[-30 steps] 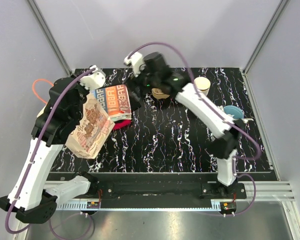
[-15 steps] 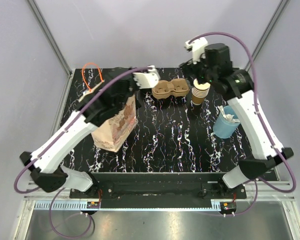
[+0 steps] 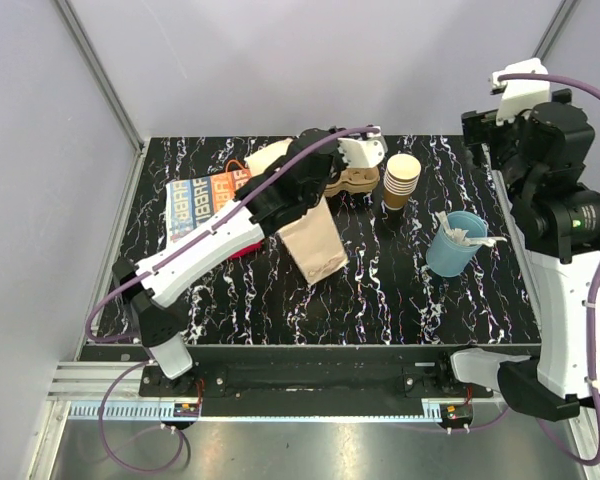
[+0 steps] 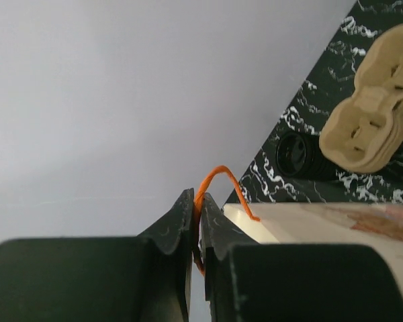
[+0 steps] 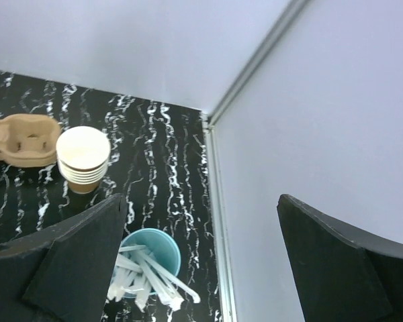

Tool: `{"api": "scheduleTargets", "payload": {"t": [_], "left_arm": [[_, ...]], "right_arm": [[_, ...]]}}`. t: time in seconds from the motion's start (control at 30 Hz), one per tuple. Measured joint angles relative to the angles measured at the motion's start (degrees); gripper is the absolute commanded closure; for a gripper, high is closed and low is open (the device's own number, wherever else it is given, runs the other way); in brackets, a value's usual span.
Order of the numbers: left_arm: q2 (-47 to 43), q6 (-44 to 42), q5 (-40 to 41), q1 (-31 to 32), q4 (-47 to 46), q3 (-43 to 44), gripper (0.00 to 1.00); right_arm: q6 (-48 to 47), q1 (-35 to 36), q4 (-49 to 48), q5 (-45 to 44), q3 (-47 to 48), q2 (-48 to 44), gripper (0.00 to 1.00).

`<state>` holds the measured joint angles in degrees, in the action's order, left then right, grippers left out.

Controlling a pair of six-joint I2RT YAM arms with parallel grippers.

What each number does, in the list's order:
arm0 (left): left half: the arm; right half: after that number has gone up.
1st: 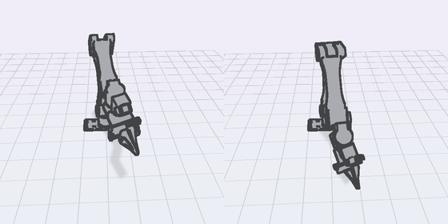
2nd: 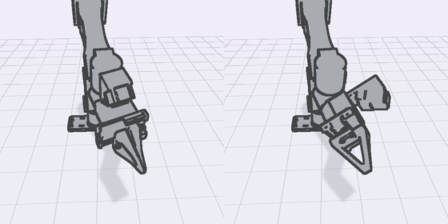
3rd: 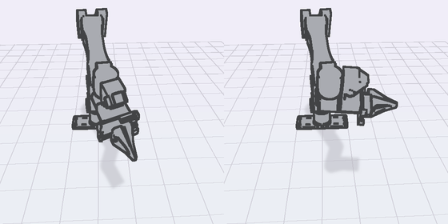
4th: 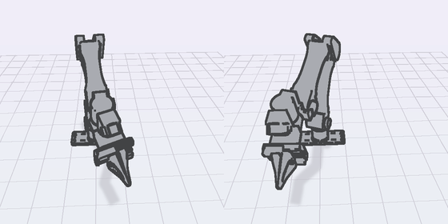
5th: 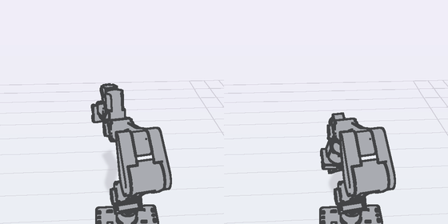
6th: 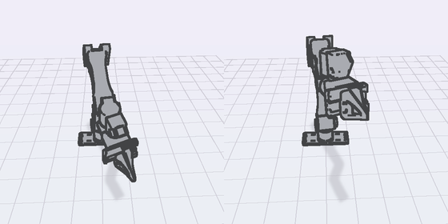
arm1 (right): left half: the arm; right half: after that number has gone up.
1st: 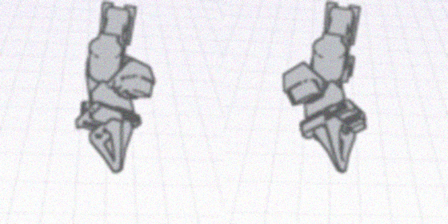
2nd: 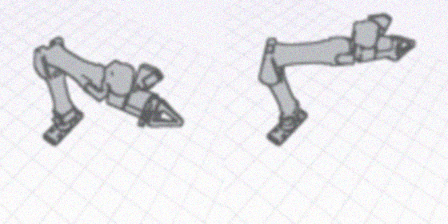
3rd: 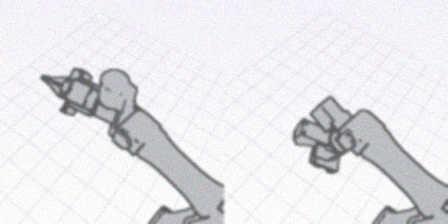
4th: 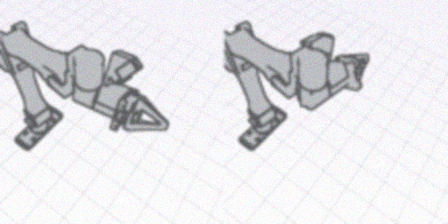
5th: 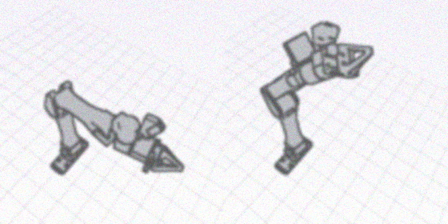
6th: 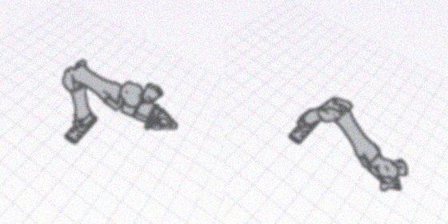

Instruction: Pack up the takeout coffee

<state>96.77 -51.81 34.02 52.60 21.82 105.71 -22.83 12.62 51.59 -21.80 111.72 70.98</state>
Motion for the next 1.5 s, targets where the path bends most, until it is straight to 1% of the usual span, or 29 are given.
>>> {"api": "scheduleTargets", "payload": {"t": [0.13, 0.27, 0.37, 0.47, 0.53, 0.57, 0.6, 0.67, 0.7, 0.9, 0.97, 1.03, 1.07, 1.13, 1.17, 1.23, 1.5], "left_arm": [[2.75, 0.04, 0.63, 2.29, -4.63, 1.16, 0.91], [7.48, 0.17, 0.57, 5.18, -7.76, 2.71, 0.91], [12.11, 0.11, 0.48, 6.97, -8.83, 4.13, 0.90], [16.28, -0.28, 0.39, 8.39, -9.05, 6.10, 0.87], [18.34, -0.46, 0.39, 9.20, -9.09, 7.23, 0.81], [18.82, -0.59, 0.39, 9.60, -9.14, 7.48, 0.75], [18.95, -0.72, 0.37, 9.79, -9.25, 7.54, 0.61], [18.97, -0.81, 0.44, 10.40, -9.40, 7.87, 0.51], [18.97, -0.94, 0.39, 10.62, -9.73, 8.07, 0.48], [18.49, 0.66, -0.57, 11.63, -10.29, 9.33, 0.46], [18.25, 1.75, -1.16, 11.89, -9.60, 9.64, 0.43], [18.10, 2.80, -1.64, 12.20, -8.83, 10.10, 0.34], [18.03, 3.13, -1.90, 12.39, -8.50, 10.32, 0.24], [18.01, 3.96, -2.34, 12.87, -7.69, 11.02, 0.16], [18.01, 4.13, -2.45, 13.07, -7.56, 11.30, 0.09], [18.01, 4.42, -2.62, 13.38, -7.30, 12.20, 0.02], [17.51, 4.50, -1.84, 13.22, -6.78, 19.15, 0.01]], "right_arm": [[-0.31, -2.47, -0.37, -0.24, 0.00, -1.03, 0.00], [-0.28, -3.19, -0.46, -0.11, -0.39, -1.01, 0.00], [-0.20, -3.96, -0.55, 0.00, -0.72, -0.96, 0.00], [-0.07, -4.50, -0.68, 0.07, -0.76, -0.96, 0.00], [-0.04, -4.57, -0.72, 0.26, -0.79, -1.01, 0.00], [-0.02, -4.57, -0.74, 0.28, -0.83, -1.03, 0.00], [-0.02, -4.57, -0.74, 0.31, -0.90, -1.05, 0.00], [-0.02, -4.61, -0.76, 0.33, -1.05, -1.07, 0.00], [-0.02, -4.61, -0.74, 0.35, -1.07, -1.07, 0.00], [0.20, -4.70, -0.74, 0.48, -1.09, -1.05, 0.00], [0.31, -4.70, -0.74, 0.48, -1.09, -1.05, 0.00], [0.37, -4.70, -0.74, 0.48, -1.09, -1.05, 0.00], [0.37, -4.72, -0.74, 0.48, -1.09, -1.05, 0.00], [0.39, -4.76, -0.74, 0.48, -1.09, -1.05, 0.00], [0.39, -4.76, -0.74, 0.48, -1.09, -1.05, 0.00], [0.39, -4.76, -0.74, 0.50, -1.09, -1.07, 0.00], [0.57, -4.76, -0.74, 1.03, -1.09, -1.07, 0.00]]}}
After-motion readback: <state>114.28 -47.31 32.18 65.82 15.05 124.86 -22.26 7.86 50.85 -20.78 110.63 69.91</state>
